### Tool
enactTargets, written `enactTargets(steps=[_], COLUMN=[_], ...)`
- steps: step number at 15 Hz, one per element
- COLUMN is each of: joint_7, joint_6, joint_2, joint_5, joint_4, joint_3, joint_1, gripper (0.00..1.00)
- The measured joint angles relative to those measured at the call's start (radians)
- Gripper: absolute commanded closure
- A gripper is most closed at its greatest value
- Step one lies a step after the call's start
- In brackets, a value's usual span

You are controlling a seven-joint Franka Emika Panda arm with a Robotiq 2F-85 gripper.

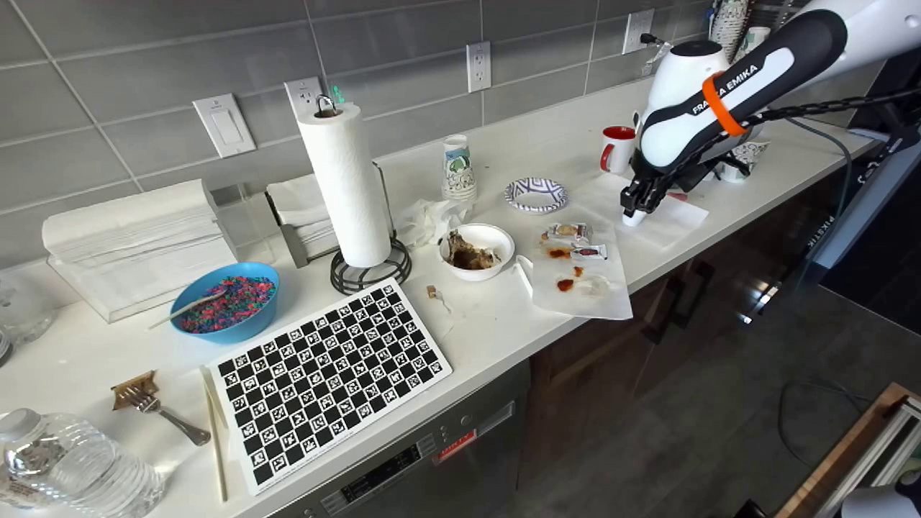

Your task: Place the small white container to the left of the mug in the bin beneath the counter

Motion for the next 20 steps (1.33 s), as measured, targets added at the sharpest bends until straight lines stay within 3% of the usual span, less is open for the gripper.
enactTargets(steps=[1, 11, 14, 20], joint_7=[0.000, 0.005, 0.006, -0.036], joint_6=[0.000, 0.000, -0.001, -0.032], joint_2=[0.000, -0.036, -0.136, -0.452], joint_5=[0.000, -0.017, -0.051, -0.042], joint_4=[0.002, 0.012, -0.036, -0.278], joint_3=[0.000, -0.009, -0.007, 0.000], joint_1=[-0.001, -0.006, -0.001, 0.010], gripper=[0.98, 0.95, 0.95, 0.95])
